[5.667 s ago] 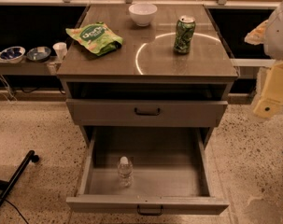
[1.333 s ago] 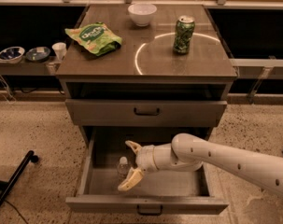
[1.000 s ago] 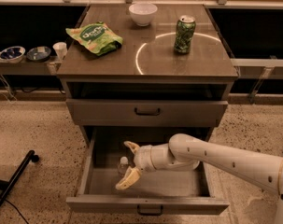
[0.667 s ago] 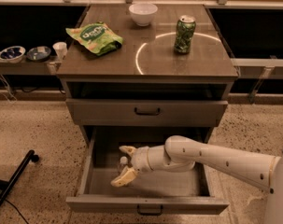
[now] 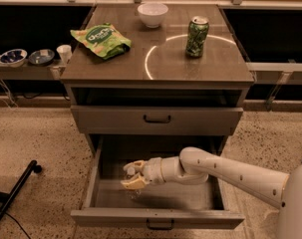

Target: Pick water bottle from middle drawer and place on counter

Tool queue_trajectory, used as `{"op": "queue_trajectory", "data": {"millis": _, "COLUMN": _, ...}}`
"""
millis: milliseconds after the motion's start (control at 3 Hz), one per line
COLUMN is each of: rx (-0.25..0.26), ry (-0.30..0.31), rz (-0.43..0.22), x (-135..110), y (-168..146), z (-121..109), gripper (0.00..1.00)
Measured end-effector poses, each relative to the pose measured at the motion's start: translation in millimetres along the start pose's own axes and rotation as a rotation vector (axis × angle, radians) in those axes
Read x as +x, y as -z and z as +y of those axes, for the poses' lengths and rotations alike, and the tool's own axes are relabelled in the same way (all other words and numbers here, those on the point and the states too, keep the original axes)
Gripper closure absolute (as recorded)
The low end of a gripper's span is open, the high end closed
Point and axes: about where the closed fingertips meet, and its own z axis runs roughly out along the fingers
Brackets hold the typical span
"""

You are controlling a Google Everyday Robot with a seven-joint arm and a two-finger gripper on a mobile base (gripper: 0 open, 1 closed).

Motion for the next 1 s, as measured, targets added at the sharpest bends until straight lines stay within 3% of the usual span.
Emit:
{"op": "queue_trajectory", "data": {"millis": 333, "rx": -0.043, "ry": -0.027, "rz": -0.136, "x": -23.8, "y": 14.1, "z": -1.5, "gripper": 0.88}}
{"op": "queue_trajectory", "data": {"millis": 667, "rx": -0.09, "ry": 0.054, "rz": -0.252, "x": -88.4, "y": 68.1, "z": 14.8, "gripper": 1.0}}
{"op": "queue_trajectory", "data": {"millis": 1000, "rx": -0.123, "ry": 0.229, "rz": -0.237, "x": -171.9, "y": 139.8, "z": 40.9, "gripper": 1.0}}
